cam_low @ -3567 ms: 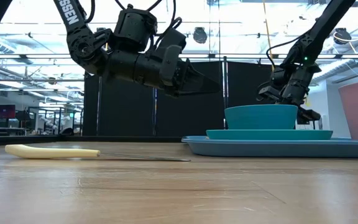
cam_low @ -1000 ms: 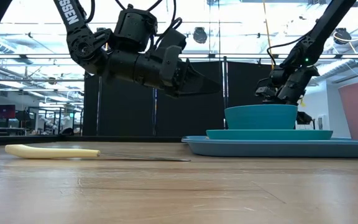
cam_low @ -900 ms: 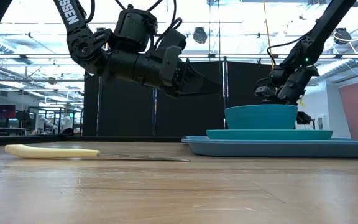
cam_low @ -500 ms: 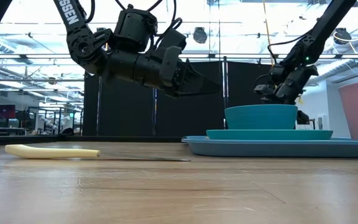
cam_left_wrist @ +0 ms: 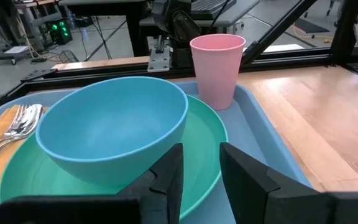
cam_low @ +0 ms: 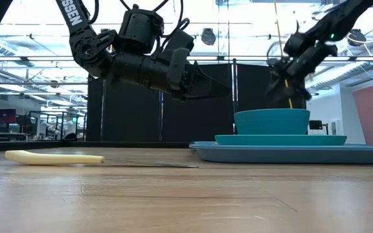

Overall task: Set up tray
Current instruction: Put the yellow table knife to the right of the orange spoon on the yellow table napkin on the blue serving tray

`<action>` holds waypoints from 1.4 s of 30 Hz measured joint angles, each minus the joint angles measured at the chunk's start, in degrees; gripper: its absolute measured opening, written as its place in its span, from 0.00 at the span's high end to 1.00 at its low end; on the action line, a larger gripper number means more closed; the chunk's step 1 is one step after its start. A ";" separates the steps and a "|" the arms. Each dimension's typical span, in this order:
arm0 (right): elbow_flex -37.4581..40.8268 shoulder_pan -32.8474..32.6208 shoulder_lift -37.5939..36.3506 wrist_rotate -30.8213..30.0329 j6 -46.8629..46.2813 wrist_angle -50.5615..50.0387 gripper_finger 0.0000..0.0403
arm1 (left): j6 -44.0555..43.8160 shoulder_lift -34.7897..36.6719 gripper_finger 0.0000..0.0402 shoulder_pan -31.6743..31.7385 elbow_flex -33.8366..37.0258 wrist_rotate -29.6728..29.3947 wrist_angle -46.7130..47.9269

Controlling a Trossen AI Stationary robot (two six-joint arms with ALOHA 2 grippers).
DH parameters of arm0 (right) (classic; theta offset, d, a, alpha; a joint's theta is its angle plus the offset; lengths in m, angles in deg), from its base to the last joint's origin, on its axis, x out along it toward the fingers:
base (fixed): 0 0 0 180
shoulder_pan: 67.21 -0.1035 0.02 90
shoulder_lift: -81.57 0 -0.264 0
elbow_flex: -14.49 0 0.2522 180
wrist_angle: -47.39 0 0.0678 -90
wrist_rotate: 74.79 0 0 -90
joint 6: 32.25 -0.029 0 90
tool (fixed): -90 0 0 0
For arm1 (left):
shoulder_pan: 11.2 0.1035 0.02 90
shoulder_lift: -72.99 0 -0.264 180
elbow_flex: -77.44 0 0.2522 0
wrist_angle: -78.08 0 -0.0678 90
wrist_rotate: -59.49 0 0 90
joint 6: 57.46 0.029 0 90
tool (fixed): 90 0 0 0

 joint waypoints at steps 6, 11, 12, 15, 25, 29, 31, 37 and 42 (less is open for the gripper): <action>0.00 -6.42 -7.66 -0.01 2.94 2.60 0.53 | -0.13 0.00 0.73 0.00 0.00 0.00 -0.16; -0.02 -15.43 -11.00 -0.80 6.24 5.68 0.54 | -0.45 0.00 0.73 0.00 0.00 0.01 -0.34; -0.02 -17.60 -11.25 -2.03 6.71 6.38 0.54 | -0.88 0.00 0.73 0.00 0.00 -0.01 -0.48; -0.09 -24.21 -11.21 -7.34 7.59 7.58 0.54 | -1.48 0.00 0.73 0.00 0.00 -0.01 -0.73; -0.09 -31.65 -10.86 -18.25 13.80 7.55 0.54 | -2.75 0.00 0.73 0.00 0.00 -0.01 -0.80; -0.09 -32.53 -11.12 -18.20 14.67 7.13 0.54 | -2.82 0.00 0.73 0.00 0.00 -0.01 -0.68; -0.09 -34.35 -11.31 -18.44 17.18 6.28 0.54 | -2.66 0.00 0.73 0.00 0.00 -0.01 -0.20; -0.09 -44.31 -11.40 -32.42 26.76 7.33 0.54 | -2.51 0.00 0.73 0.00 0.00 -0.01 0.35; -0.09 -53.44 -11.40 -39.12 26.78 4.35 0.54 | -2.63 0.00 0.73 0.00 0.00 -0.04 0.43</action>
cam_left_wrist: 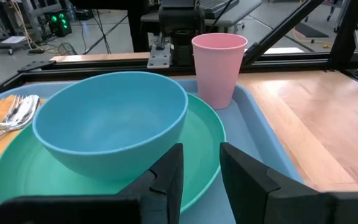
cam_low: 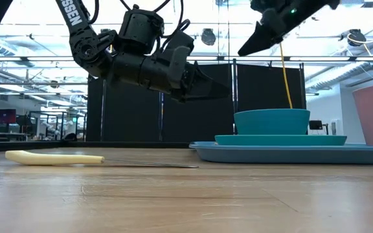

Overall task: Set up tray
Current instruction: Put the yellow table knife to the right of the orange spoon on the yellow table napkin on the blue serving tray

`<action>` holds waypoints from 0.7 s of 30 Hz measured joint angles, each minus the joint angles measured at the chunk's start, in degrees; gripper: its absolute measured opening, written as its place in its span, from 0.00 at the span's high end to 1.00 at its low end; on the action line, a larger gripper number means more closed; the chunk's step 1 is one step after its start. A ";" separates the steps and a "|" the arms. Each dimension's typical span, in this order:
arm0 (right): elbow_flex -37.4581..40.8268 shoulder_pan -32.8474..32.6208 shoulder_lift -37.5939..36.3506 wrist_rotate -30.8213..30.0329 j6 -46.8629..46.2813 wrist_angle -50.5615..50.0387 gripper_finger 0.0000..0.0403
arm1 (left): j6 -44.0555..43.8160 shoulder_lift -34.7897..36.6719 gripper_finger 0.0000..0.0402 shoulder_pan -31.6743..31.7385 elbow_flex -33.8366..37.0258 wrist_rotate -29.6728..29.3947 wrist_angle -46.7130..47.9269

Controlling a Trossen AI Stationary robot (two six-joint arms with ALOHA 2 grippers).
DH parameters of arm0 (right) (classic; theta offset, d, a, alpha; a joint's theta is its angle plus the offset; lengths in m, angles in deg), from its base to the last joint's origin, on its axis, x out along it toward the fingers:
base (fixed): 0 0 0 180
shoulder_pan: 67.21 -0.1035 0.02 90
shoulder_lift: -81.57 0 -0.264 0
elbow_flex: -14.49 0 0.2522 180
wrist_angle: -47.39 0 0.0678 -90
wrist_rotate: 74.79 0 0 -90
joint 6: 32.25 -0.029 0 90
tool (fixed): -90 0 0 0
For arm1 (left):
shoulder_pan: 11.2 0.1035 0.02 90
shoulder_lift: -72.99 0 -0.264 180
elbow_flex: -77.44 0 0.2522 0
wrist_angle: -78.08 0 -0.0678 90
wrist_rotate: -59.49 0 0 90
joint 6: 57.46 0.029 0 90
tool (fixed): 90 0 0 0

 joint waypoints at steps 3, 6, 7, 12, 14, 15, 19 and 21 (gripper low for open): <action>0.00 -5.17 0.00 -0.57 -3.08 -2.12 0.54 | -1.32 0.00 0.73 -0.03 0.00 -1.05 -0.05; 0.00 -10.65 0.08 -1.71 -6.12 -3.04 0.54 | -1.65 0.00 0.73 -0.13 0.00 -3.01 -0.15; 0.00 -12.37 0.22 -1.73 -7.20 -3.34 0.54 | -1.87 0.00 0.73 -0.22 0.00 -3.68 -0.15; 0.02 -20.97 1.14 -7.12 -10.58 -3.90 0.54 | -3.17 0.21 0.73 -0.35 0.01 -4.46 -0.44; 0.04 -24.01 1.31 -9.11 -11.62 -4.67 0.54 | -3.22 1.28 0.73 -0.42 0.05 -4.47 1.01; 0.04 -25.23 1.58 -9.16 -12.65 -4.54 0.54 | -3.61 1.95 0.73 -0.49 0.04 -4.49 1.32; 0.48 -29.96 2.97 -9.33 -16.54 -3.12 0.54 | -3.92 6.87 0.73 -1.64 0.04 -4.65 7.73; 1.83 -31.99 4.40 -9.29 -16.91 -0.29 0.54 | -3.55 9.77 0.73 -2.52 0.04 -4.82 12.25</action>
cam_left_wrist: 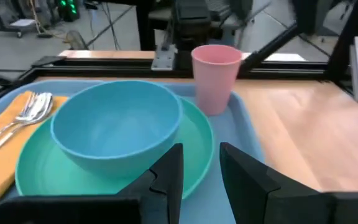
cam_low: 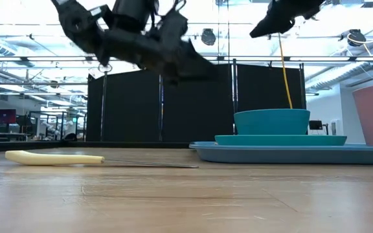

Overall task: Set up tray
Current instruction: Put the yellow table knife to the right of the orange spoon on the yellow table napkin on the blue serving tray

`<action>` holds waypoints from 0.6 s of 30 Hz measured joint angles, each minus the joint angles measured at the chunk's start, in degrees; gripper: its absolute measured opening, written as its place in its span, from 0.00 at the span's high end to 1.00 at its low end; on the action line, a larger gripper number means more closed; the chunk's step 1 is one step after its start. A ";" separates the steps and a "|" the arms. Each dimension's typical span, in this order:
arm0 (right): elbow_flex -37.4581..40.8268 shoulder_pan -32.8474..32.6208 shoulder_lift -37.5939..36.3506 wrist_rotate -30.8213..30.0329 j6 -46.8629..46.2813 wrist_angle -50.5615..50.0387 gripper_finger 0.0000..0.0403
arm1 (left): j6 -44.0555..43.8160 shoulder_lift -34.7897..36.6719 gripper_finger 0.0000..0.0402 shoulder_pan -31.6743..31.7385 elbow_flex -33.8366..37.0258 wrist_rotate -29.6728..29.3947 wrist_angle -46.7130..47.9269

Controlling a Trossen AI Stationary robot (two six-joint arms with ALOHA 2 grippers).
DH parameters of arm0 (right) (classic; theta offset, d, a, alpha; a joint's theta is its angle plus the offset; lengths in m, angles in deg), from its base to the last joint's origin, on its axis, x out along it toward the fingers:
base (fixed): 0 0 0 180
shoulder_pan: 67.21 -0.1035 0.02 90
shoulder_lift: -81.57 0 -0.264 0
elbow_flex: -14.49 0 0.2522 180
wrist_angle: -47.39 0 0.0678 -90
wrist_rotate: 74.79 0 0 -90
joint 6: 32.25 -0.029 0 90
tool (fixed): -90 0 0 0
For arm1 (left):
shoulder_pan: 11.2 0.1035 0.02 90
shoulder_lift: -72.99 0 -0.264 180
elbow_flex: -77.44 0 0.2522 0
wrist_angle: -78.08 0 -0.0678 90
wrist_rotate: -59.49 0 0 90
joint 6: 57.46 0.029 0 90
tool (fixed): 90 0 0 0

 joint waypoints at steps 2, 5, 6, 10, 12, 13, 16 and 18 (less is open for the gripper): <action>1.68 -1.21 1.87 0.18 -0.63 3.37 0.54 | -0.38 2.67 0.73 -1.23 -0.02 -1.93 4.50; 3.65 -2.20 4.80 0.38 -1.91 8.28 0.54 | -2.09 6.00 0.73 -3.22 0.00 -5.63 10.46; 4.17 -2.50 5.89 0.36 -2.39 9.80 0.54 | -2.42 7.02 0.73 -3.82 0.00 -6.54 13.03; 5.32 -3.66 10.55 0.47 -3.03 15.23 0.54 | -4.23 9.11 0.73 -6.38 -0.01 -7.93 22.31; 5.32 -4.14 13.07 0.43 -3.05 18.48 0.54 | -5.45 9.48 0.73 -7.72 0.00 -8.07 25.83; 5.32 -4.39 14.27 0.43 -3.05 20.00 0.54 | -5.96 9.50 0.73 -8.41 -0.02 -8.16 27.23; 5.32 -4.83 18.19 0.37 -3.03 23.79 0.54 | -8.31 9.44 0.73 -10.76 -0.02 -9.13 31.07; 5.32 -4.83 20.53 0.45 -3.71 25.94 0.54 | -9.69 9.46 0.73 -12.59 -0.02 -10.82 33.28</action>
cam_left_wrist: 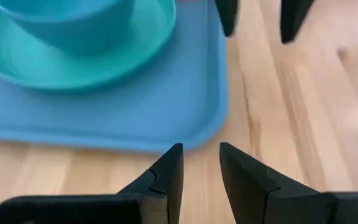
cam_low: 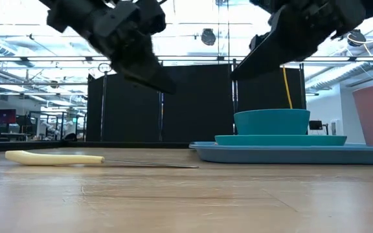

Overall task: Set up tray
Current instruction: Put the yellow table knife to the right of the orange spoon on the yellow table napkin on the blue serving tray

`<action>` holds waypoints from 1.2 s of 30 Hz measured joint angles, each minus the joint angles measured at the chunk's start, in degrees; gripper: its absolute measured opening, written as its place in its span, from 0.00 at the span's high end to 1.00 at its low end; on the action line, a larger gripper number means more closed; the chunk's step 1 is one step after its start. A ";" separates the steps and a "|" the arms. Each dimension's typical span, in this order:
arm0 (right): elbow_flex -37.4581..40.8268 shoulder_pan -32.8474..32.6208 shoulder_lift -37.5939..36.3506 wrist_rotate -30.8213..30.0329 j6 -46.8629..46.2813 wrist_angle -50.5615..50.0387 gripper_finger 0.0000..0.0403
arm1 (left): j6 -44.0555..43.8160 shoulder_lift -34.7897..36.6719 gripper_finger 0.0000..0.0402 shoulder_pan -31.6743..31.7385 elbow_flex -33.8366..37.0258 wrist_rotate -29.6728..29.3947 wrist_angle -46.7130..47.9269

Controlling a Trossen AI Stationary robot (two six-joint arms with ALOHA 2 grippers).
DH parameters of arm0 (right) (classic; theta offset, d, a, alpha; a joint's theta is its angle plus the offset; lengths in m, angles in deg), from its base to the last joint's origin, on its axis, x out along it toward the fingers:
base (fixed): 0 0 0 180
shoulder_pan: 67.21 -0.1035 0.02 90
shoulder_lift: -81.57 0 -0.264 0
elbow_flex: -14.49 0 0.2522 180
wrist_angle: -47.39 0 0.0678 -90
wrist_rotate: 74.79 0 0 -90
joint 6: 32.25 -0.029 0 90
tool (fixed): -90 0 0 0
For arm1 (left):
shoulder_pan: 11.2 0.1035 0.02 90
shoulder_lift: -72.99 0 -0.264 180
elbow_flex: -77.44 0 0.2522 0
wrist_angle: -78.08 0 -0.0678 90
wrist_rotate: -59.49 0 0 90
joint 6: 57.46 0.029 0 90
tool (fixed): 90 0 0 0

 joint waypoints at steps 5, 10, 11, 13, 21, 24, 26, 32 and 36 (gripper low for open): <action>0.00 0.00 5.69 -0.03 -0.61 4.26 0.54 | -3.22 -0.02 0.73 -5.13 0.00 -6.83 7.29; 0.00 -0.59 10.51 -0.01 -0.21 10.60 0.54 | -8.92 -0.02 0.73 -9.56 0.00 -12.94 15.74; 0.00 -0.77 11.31 0.01 -0.21 11.34 0.54 | -10.25 -0.02 0.73 -10.31 0.00 -13.61 17.09; 0.00 -0.96 12.67 -0.01 -0.21 12.77 0.54 | -12.93 -0.02 0.73 -11.82 0.00 -14.12 19.29; -0.04 -0.10 16.00 -0.10 1.15 14.77 0.54 | -20.87 -0.24 0.73 -17.30 0.00 -13.08 23.78; -0.50 1.07 16.60 -0.01 1.67 14.78 0.54 | -22.84 -0.24 0.73 -18.35 0.00 -15.28 25.38; -1.02 1.60 16.83 0.07 2.11 14.67 0.54 | -23.57 -0.24 0.73 -18.56 0.00 -14.48 26.50; -2.59 2.31 18.61 1.69 2.81 14.46 0.54 | -26.66 -0.24 0.73 -18.61 0.00 -10.20 28.65; -4.38 2.47 21.43 2.87 2.45 14.35 0.54 | -28.49 -0.28 0.73 -19.20 0.00 -9.36 29.77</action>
